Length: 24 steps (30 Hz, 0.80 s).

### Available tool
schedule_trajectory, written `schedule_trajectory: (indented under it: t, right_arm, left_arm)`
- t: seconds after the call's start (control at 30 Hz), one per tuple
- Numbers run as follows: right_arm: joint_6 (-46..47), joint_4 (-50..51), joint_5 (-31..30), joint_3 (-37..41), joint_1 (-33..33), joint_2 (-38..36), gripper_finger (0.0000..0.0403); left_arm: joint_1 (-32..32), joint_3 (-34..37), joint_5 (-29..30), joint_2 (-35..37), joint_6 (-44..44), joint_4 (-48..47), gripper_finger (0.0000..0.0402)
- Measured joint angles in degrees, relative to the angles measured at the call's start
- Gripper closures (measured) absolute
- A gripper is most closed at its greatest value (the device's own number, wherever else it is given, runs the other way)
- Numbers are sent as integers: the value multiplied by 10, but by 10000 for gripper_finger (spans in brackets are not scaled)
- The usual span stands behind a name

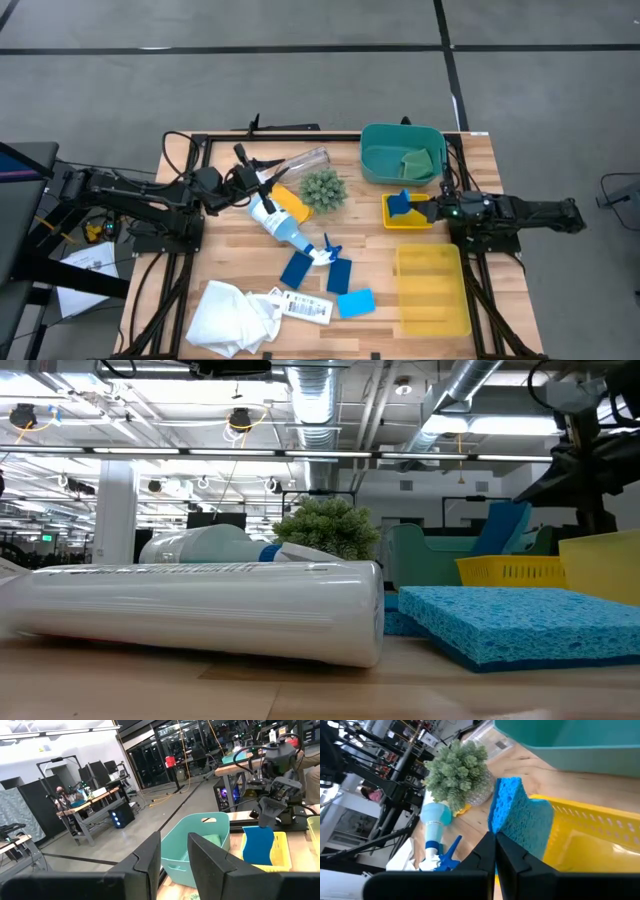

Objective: Pick & Place Kitchen Items
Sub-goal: Put the blue sponge into the top yellow bin

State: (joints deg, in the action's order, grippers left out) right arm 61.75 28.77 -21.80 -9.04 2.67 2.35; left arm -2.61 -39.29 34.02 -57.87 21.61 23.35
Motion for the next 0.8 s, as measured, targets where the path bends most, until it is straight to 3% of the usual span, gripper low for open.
schedule_trajectory:
  t: [0.8]
  right_arm:
    - [-4, 3, -35, 0, 26, 41, 397]
  left_arm:
    - [0, 0, 0, 0, 0, -5, 309]
